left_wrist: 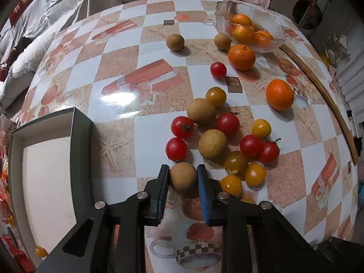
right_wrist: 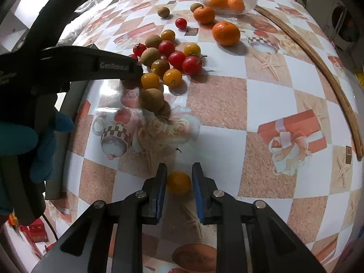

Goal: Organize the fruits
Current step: 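Grasp a brown fruit with the left gripper while the right grasps a yellow tomato, then carry the brown fruit and yellow tomato over the white tray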

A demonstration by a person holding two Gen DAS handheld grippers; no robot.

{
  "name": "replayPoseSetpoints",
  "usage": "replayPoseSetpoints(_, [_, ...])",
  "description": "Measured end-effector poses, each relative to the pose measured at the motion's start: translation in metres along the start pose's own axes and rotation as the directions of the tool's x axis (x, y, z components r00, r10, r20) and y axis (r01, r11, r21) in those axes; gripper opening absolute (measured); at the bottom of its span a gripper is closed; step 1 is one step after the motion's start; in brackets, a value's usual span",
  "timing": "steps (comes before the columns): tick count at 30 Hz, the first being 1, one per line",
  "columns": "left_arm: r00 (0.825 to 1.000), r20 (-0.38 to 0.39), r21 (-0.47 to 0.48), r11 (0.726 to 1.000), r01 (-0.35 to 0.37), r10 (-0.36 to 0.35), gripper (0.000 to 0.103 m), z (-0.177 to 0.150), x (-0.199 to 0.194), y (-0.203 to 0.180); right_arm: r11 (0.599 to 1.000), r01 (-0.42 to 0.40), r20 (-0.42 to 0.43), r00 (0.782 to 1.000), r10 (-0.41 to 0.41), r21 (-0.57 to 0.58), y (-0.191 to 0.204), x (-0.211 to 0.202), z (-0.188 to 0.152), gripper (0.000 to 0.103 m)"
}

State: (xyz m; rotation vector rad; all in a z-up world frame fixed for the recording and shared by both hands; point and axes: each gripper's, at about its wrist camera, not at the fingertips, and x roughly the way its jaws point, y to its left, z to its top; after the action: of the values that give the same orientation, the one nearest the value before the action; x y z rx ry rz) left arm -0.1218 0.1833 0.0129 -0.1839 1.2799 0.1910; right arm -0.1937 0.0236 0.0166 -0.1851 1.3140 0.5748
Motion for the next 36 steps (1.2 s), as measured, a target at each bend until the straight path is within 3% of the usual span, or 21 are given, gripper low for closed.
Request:
replayPoseSetpoints(11, [0.997,-0.008,-0.029,0.996,0.081,-0.081,0.026,-0.031,-0.029,0.028,0.994,-0.06,-0.019,0.998,0.062,0.089,-0.016,-0.001,0.009,0.025])
replayPoseSetpoints(28, [0.997,0.026,-0.045,0.996,0.08,-0.079,0.026,-0.065,-0.07,0.059,0.995,-0.055,-0.042,0.997,0.059,0.084,-0.014,-0.008,0.007,0.025])
replayPoseSetpoints(30, [0.996,0.027,-0.048,0.996,0.081,-0.079,0.026,-0.068,-0.071,0.061,0.997,-0.062,-0.037,0.997,0.064,0.055,-0.008,-0.011,0.003,0.033])
replayPoseSetpoints(32, [0.996,0.028,-0.049,0.995,0.081,-0.08,0.026,-0.07,-0.072,0.062,0.998,-0.057,-0.034,0.998,0.058,0.023,0.0,-0.012,0.001,0.05])
replayPoseSetpoints(36, [0.997,0.025,-0.05,0.996,0.08,-0.079,0.026,-0.073,-0.075,0.065,1.0,-0.018,-0.052,0.998,0.017,-0.023,0.011,0.0,0.002,0.05])
